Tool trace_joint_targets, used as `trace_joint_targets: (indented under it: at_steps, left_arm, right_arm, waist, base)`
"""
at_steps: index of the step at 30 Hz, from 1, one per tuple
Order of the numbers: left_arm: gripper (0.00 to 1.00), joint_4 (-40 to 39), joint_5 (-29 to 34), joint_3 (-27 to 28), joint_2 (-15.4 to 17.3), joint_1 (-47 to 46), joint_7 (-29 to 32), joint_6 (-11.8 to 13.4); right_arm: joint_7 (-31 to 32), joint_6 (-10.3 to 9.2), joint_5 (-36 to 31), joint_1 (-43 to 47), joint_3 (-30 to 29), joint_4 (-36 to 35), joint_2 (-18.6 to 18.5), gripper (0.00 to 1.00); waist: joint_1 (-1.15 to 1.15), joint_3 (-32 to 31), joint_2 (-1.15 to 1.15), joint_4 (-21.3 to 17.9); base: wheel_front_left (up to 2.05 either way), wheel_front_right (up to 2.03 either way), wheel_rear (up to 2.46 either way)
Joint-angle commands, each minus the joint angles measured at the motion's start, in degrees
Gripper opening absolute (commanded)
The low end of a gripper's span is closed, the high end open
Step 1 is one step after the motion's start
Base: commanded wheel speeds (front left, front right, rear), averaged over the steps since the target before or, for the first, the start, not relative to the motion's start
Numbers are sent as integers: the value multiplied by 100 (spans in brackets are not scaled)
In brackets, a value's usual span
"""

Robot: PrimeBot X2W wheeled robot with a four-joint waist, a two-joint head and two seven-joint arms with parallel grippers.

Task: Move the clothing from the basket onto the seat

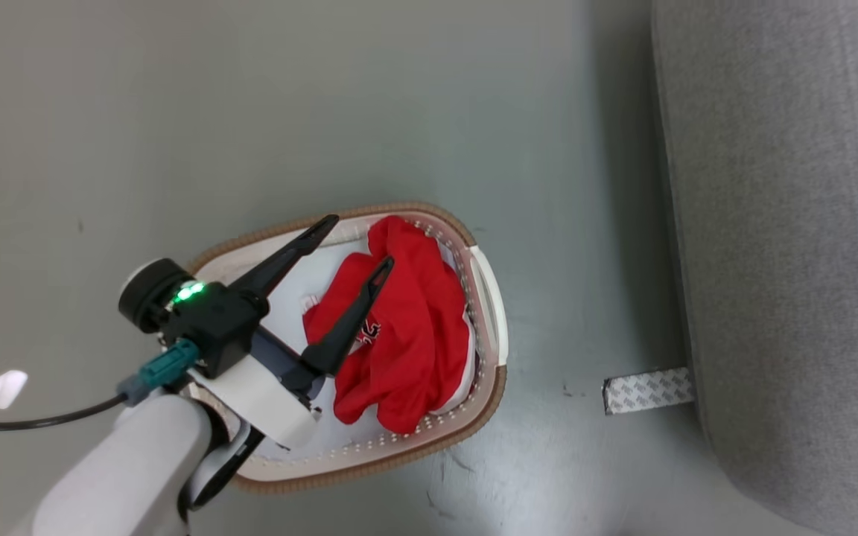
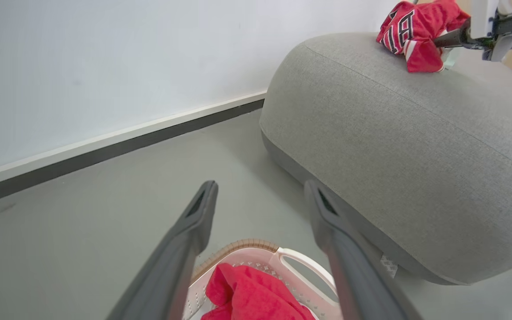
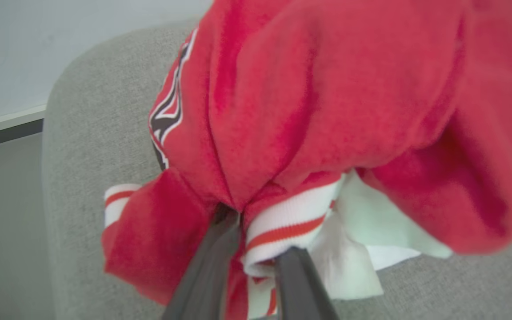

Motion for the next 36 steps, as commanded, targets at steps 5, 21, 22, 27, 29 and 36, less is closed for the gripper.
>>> trace_joint_targets:
  at_steps: [5,21,22,27,29,36]
  left_arm:
    - [100,203,-82,-38,-137,139,-100,51]
    - [100,863,-571,475,-555,784,-335,564]
    - [100,886,-593,533,-570,818,-342,595]
    - [100,964,-639,806,-620,1050,-348,749]
    - [100,956,-629,931,-642,1158,-350,800]
    - [100,885,-470,1452,-797,1683,-350,932]
  right_arm:
    - [120,-12,-126,253,132,108,-11,100]
    - [157,-12,264,1454,1047,-2000,-405,100]
    - [110,-12,306,1559,1053,-2208,-410,100]
    - [-301,-12,501,2198,1032,-3316,-307,100]
    - [-523,-12,622,2551,956,-3687,-227,100]
    - [-1354,-12,427,3891,568,-4616,275,100]
  waist:
    - [-1,-605,0,-27]
    - [-1,-2796,0,63]
    - [-1,-2896,0,101]
    - [-1,-3296,0,312]
    - [-1,-3413,0,407]
    - [-1,-3694,0,679]
  base:
    - [0,0,0]
    - [0,0,0]
    - [0,0,0]
    - [0,0,0]
    - [0,0,0]
    - [0,0,0]
